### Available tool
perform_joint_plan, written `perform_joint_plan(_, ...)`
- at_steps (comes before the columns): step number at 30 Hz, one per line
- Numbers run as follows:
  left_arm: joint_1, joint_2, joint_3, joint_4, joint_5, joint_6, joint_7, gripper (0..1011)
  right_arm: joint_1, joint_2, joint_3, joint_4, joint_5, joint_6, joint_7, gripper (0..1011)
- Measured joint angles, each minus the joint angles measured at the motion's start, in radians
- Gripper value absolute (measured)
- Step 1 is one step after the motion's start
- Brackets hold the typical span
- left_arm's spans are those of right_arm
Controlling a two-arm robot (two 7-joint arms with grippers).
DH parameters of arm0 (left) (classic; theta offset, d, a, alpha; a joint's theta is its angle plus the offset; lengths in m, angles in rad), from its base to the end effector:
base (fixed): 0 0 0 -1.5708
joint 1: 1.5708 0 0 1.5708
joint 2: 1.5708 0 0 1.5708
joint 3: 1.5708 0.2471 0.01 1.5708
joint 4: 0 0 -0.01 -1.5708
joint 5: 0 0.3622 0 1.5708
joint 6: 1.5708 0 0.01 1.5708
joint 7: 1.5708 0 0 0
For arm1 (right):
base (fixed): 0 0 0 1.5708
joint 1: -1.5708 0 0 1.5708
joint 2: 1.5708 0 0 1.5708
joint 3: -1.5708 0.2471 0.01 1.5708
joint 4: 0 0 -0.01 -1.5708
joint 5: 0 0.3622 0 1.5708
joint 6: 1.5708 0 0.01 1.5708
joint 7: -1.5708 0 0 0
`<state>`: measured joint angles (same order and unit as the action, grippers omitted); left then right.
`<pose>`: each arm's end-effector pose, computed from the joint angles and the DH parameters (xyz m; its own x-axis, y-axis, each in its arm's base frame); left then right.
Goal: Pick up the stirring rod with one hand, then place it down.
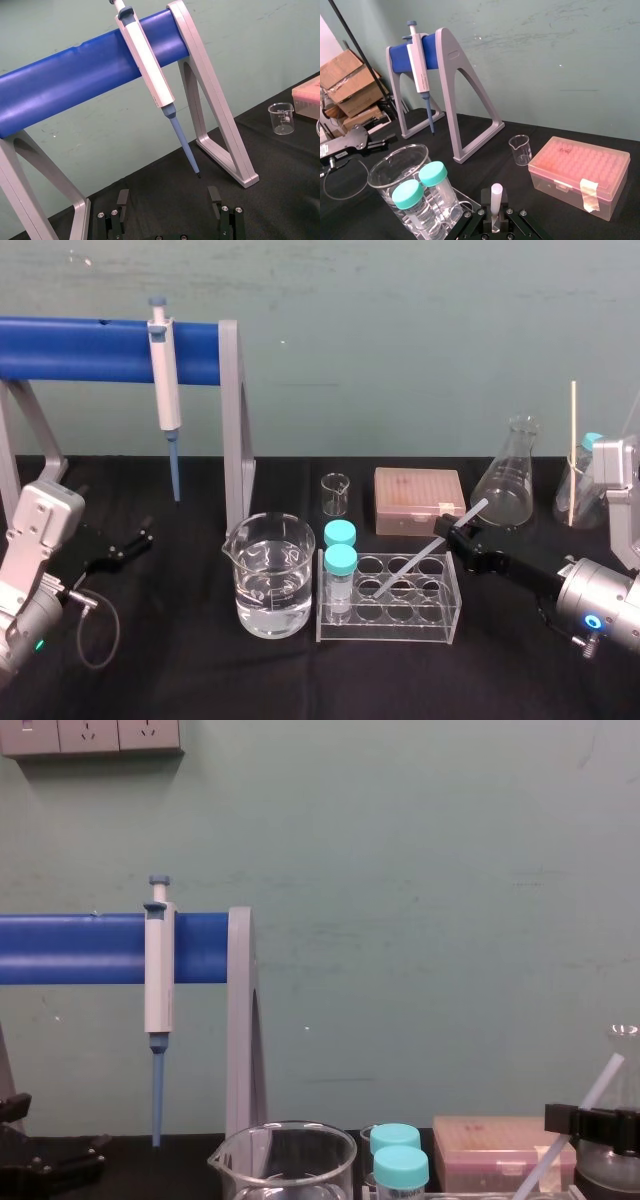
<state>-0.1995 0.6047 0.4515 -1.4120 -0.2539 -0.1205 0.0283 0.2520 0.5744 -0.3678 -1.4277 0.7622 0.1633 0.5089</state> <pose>0.4015 0.0441 -0.2779 0.2924 0.8802 0.3737 -0.9552 0.2874 0.0704 0.4236 -0.0545 -0.2373 0.6426 -0.7291 -0.2355 0.7214 0.6793 -0.1348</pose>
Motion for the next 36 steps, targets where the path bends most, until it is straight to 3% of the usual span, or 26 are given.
perform_joint_plan(17,0.0,0.0,0.0,0.0,0.0,0.0,0.0,1000,0.009,0.019,-0.024,-0.011,-0.008,-0.039,0.033,71)
perform_joint_plan(36,0.0,0.0,0.0,0.0,0.0,0.0,0.0,1000,0.071,0.072,-0.065,-0.054,-0.097,-0.057,0.08,71)
